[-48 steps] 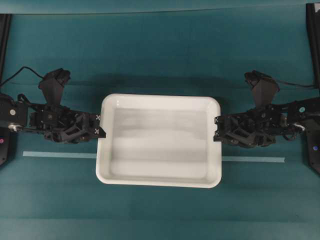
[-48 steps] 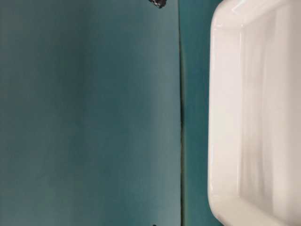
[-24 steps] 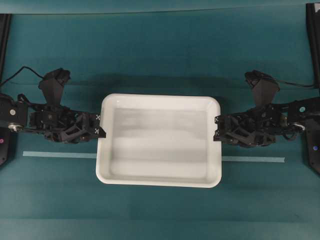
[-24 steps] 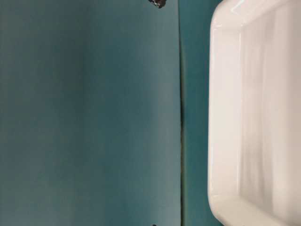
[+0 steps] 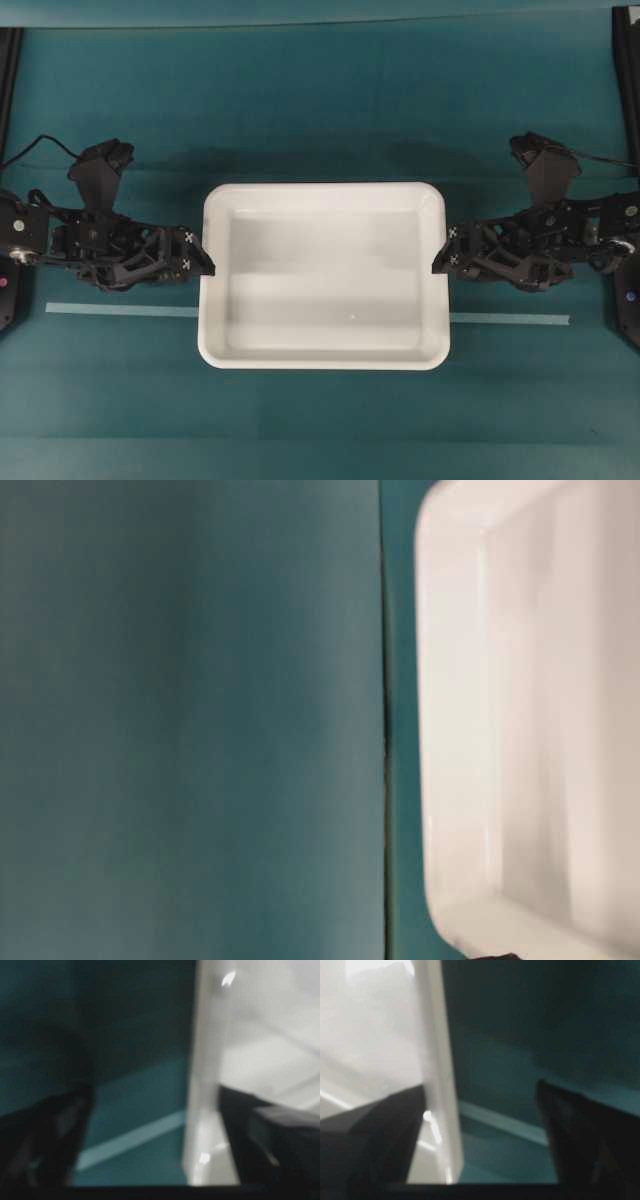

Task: Lift the white case with both hands.
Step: 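Open both grippers and release the tray rims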

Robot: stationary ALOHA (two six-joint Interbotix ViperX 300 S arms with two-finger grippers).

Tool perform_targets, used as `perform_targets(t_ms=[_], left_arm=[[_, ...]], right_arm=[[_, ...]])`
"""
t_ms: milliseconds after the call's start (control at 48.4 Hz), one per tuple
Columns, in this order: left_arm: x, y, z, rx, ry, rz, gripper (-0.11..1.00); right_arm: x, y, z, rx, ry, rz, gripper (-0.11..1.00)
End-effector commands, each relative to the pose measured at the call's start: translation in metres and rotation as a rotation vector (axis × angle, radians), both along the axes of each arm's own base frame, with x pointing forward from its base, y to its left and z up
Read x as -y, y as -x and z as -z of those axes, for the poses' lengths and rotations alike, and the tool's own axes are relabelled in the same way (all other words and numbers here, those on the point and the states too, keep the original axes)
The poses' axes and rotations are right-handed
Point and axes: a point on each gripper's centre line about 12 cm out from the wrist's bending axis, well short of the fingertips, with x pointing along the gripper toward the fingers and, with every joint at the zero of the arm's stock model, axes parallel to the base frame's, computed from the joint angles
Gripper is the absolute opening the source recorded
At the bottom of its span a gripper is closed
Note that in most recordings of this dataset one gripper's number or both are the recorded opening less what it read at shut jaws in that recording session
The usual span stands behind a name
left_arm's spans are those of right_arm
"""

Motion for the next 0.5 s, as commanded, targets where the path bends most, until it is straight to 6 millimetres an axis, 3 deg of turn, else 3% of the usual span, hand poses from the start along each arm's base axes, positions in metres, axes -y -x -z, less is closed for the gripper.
perform_targets(t_ms=[0,476], left_arm=[[-0.001,-0.0024,-0.0028,0.014,-0.004,0.001,0.97],[-0.0012,-0.0048,-0.0099,0.04,-0.014,0.01,0.95]], right_arm=[[0.0019,-0.0016,-0.0007,-0.006,0.004,-0.004,0.83],[-0.0019,-0.0088,0.0002,-0.001,0.004,-0.019,0.85]])
